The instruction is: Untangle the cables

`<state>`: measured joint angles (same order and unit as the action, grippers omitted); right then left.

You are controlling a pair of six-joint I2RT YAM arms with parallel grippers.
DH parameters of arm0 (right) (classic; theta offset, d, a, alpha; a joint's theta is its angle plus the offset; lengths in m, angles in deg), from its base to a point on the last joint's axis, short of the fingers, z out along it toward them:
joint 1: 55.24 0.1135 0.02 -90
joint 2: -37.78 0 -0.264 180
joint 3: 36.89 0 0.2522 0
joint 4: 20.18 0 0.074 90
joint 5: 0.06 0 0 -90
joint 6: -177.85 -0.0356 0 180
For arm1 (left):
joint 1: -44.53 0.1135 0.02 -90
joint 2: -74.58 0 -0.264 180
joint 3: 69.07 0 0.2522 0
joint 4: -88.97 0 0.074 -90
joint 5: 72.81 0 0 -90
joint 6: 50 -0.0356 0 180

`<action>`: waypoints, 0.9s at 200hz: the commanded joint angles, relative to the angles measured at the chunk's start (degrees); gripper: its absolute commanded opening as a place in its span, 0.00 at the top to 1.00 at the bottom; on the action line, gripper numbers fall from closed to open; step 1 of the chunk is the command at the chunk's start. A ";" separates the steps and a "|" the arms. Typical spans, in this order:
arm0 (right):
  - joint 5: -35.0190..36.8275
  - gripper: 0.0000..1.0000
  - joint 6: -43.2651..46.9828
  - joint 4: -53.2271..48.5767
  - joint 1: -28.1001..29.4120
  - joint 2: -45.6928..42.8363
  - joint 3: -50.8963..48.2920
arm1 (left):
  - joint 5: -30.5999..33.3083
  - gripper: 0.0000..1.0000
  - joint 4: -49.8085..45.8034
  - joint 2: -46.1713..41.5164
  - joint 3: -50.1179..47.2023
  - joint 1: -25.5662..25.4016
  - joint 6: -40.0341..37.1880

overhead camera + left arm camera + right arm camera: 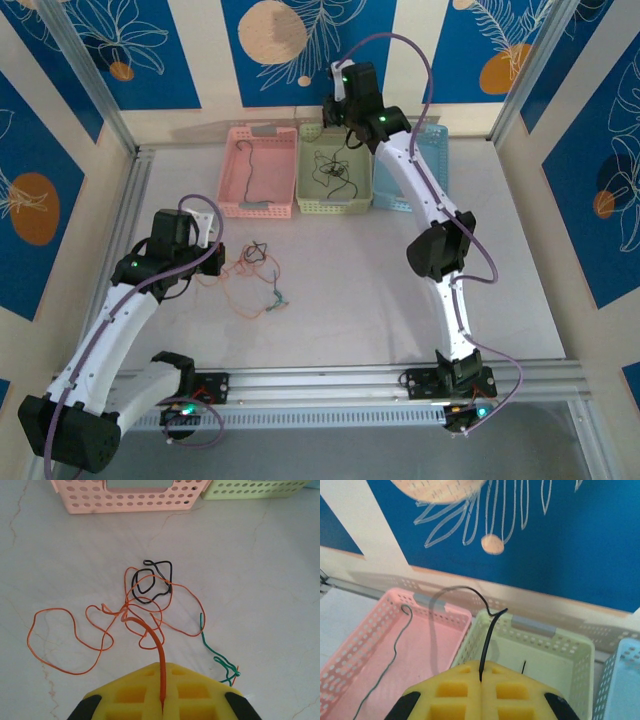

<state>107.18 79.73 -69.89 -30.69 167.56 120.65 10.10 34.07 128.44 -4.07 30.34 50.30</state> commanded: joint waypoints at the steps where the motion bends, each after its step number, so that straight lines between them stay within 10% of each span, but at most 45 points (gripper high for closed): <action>1: -4.52 1.00 -5.07 2.96 -2.04 3.36 -1.68 | -1.44 1.00 0.73 0.44 -0.49 0.87 -0.63; 65: -7.27 1.00 -10.77 2.02 -3.17 10.14 -3.74 | -1.36 1.00 0.72 0.45 -0.52 0.92 -0.62; 106: -8.51 0.60 -10.78 0.21 -3.33 8.92 -2.77 | -1.43 1.00 0.72 0.39 -0.45 0.92 -0.64; 180: -11.10 0.52 -9.29 9.21 -1.31 -16.37 -26.79 | -4.91 1.00 1.54 -0.55 -0.27 0.91 -0.73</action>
<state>99.49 70.27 -67.13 -32.94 164.78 102.77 9.10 34.13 128.86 -4.07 30.45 50.30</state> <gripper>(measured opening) 0.489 0.067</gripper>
